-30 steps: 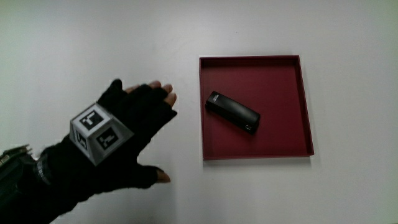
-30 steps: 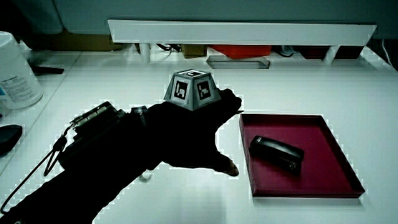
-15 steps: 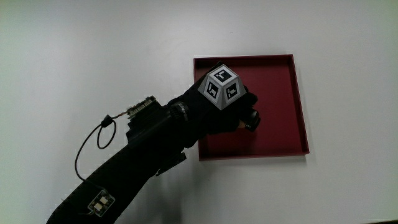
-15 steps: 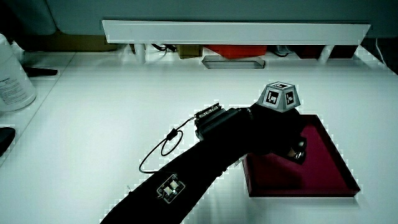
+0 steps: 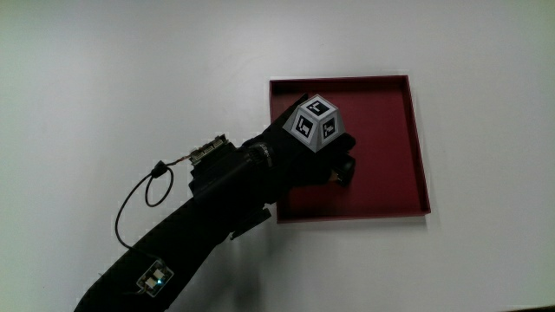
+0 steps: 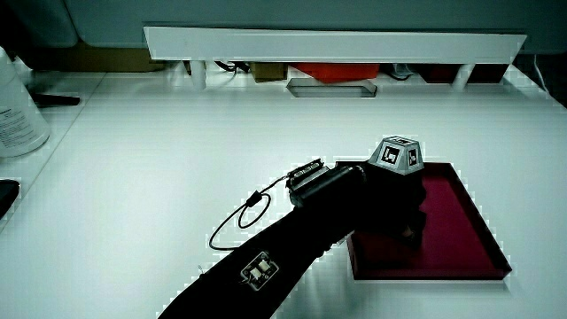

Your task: Place stapper into plate

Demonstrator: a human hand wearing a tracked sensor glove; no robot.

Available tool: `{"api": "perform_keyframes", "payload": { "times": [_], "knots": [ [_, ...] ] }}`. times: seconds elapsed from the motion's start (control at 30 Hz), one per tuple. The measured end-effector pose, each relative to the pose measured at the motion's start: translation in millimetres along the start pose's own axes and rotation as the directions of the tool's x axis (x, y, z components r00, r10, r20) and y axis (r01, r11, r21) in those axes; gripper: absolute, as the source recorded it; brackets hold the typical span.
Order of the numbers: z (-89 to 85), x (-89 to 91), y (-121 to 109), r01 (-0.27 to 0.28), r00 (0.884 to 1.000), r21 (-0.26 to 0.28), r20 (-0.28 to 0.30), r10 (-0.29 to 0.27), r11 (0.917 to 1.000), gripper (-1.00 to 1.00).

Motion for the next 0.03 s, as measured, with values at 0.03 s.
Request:
{"api": "perform_keyframes", "payload": {
  "times": [0.03],
  "knots": [
    [-5.3,0.3,-1.7,-0.002,1.0,-0.001,-0.004,0.002,1.0,-1.0]
  ]
}}
